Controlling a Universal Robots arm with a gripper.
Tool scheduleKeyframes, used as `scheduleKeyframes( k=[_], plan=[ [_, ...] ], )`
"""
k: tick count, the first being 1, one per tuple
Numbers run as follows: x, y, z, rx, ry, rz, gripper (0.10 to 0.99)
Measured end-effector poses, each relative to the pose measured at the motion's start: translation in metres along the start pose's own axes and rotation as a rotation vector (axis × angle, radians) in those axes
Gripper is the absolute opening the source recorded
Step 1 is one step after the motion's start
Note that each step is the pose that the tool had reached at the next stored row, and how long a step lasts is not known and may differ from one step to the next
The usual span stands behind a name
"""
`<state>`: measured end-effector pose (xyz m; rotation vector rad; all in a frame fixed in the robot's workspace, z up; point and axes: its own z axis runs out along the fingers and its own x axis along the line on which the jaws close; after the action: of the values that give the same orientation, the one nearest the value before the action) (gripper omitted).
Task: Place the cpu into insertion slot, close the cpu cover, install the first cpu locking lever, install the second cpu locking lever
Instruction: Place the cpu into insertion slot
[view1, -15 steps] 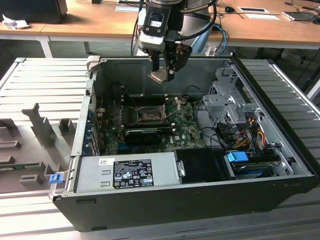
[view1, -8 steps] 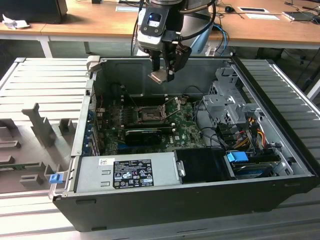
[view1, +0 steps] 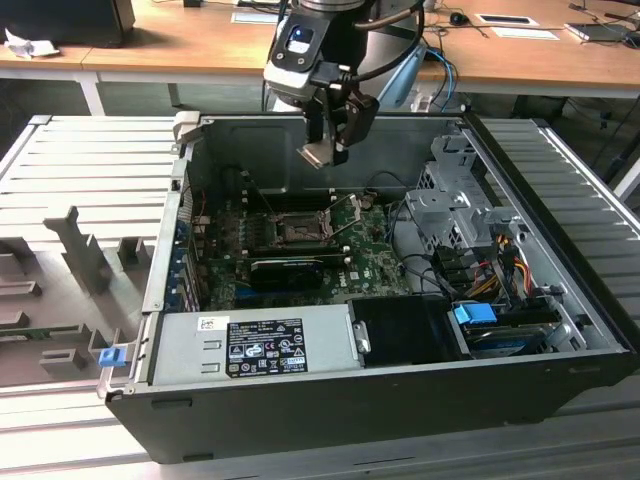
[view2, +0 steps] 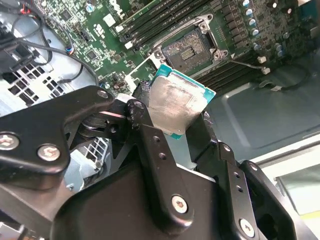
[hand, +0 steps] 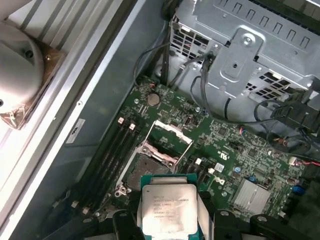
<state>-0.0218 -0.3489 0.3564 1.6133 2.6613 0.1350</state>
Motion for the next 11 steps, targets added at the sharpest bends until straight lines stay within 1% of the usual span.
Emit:
scheduleKeyframes(
  k=[11],
  plan=[
    [0.0000, -0.0001, 0.0017, -0.004, -0.0148, 0.167, 0.533]
  ],
)
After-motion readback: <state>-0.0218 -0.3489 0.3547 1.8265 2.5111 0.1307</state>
